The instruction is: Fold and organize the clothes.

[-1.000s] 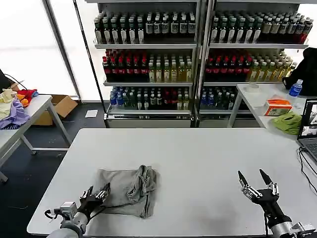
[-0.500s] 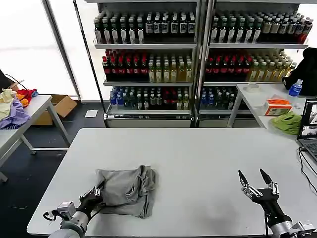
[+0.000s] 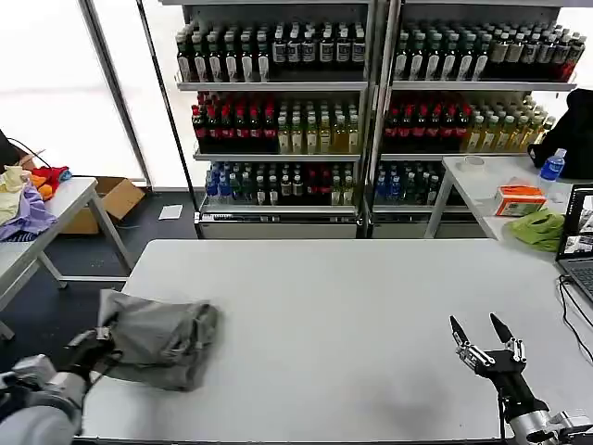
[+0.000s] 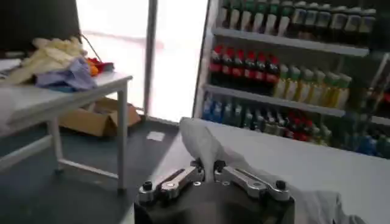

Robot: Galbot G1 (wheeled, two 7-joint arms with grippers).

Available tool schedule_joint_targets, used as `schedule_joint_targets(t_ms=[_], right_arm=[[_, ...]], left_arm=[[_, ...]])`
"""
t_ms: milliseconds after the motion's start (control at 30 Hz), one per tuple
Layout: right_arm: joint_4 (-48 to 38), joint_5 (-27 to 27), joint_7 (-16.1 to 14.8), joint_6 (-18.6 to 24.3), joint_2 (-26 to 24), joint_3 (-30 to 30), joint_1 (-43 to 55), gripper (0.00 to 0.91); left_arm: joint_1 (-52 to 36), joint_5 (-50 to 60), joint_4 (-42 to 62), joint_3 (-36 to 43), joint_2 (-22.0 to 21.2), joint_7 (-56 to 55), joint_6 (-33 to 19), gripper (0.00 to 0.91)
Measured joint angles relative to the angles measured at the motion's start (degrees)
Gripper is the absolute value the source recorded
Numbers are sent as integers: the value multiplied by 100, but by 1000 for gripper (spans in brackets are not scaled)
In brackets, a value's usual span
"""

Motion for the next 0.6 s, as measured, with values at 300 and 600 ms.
schedule_joint_targets(t_ms=[300, 600], right_arm=[[-25, 20, 0, 49, -3, -33, -2, 907], [-33, 8, -3, 123, 31, -5, -79, 907]], left_arm=[[-69, -285, 51, -693, 628, 15, 102, 10], [-269, 139, -332, 363, 390, -325, -121, 10]])
